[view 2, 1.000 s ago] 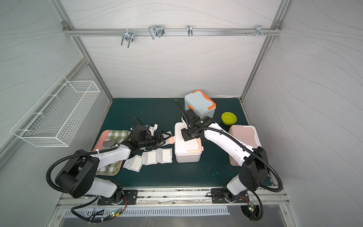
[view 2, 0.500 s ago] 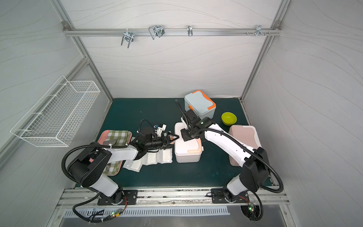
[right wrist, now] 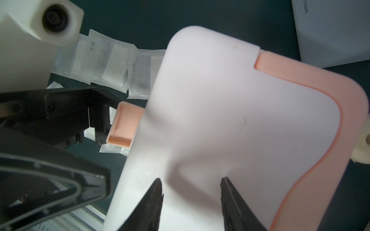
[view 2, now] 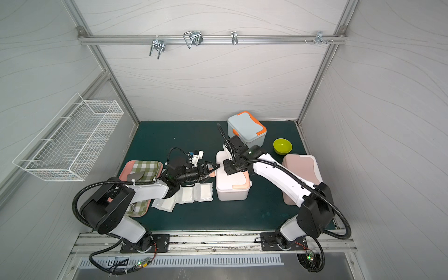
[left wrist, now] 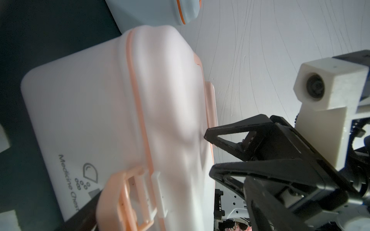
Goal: Open first aid kits and take out gauze
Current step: Fasten the fastener of the first aid kit.
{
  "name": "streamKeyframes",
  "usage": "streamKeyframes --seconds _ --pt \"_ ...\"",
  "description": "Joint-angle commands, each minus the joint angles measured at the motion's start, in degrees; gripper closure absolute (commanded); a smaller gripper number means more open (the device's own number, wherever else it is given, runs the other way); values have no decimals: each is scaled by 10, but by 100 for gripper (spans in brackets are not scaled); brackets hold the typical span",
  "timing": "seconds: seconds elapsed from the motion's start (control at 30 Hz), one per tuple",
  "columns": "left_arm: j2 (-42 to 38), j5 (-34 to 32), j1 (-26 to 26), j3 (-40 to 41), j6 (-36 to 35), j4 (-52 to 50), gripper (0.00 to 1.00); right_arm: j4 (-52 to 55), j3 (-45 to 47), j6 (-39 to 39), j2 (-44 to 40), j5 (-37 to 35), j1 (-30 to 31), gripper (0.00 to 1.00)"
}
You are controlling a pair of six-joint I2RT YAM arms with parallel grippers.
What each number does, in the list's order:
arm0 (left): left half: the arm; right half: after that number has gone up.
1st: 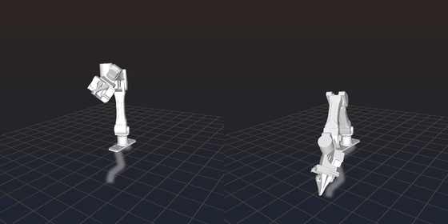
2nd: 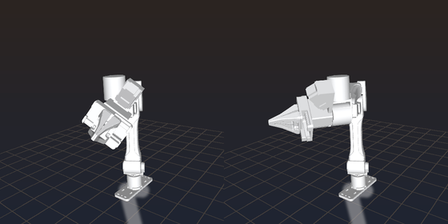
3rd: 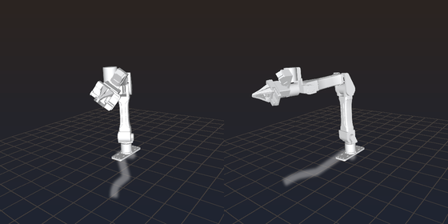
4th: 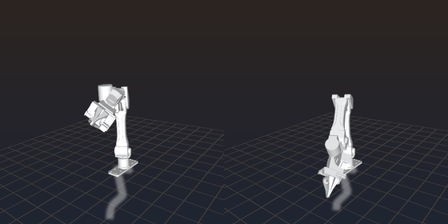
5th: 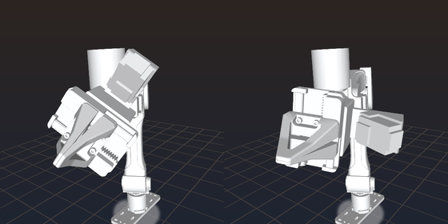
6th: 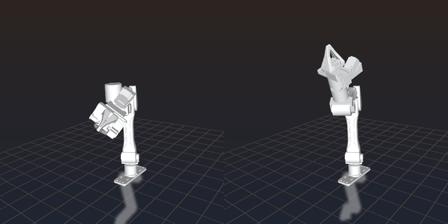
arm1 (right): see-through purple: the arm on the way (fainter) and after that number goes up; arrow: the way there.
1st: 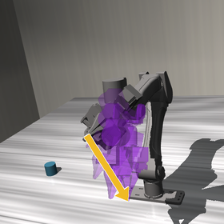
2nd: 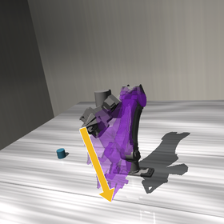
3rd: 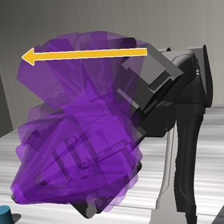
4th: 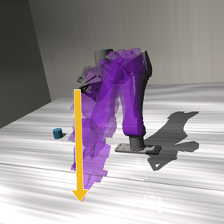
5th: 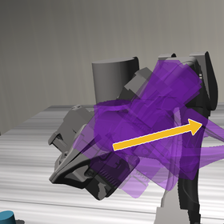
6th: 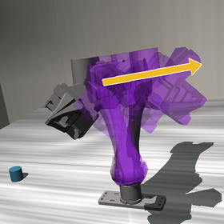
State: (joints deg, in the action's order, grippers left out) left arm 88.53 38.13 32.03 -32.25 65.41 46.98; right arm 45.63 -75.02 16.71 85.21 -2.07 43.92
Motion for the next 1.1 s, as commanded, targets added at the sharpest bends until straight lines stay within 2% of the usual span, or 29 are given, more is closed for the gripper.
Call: streamKeyframes --seconds 0.0,0.3,0.7,0.9,1.07 --pt "-21 10 1 -1 1 32 6 54 25 9 6 18 5 51" --pt "-36 6 -5 9 4 31 6 48 32 10 1 21 5 51" --pt "-75 -7 -9 14 -14 -24 6 44 36 12 -3 25 5 51" --pt "-119 -36 -20 5 -50 -161 7 46 32 16 -16 23 4 50" --pt "-189 -79 -17 -23 -116 -331 28 51 28 21 -57 22 -8 38"
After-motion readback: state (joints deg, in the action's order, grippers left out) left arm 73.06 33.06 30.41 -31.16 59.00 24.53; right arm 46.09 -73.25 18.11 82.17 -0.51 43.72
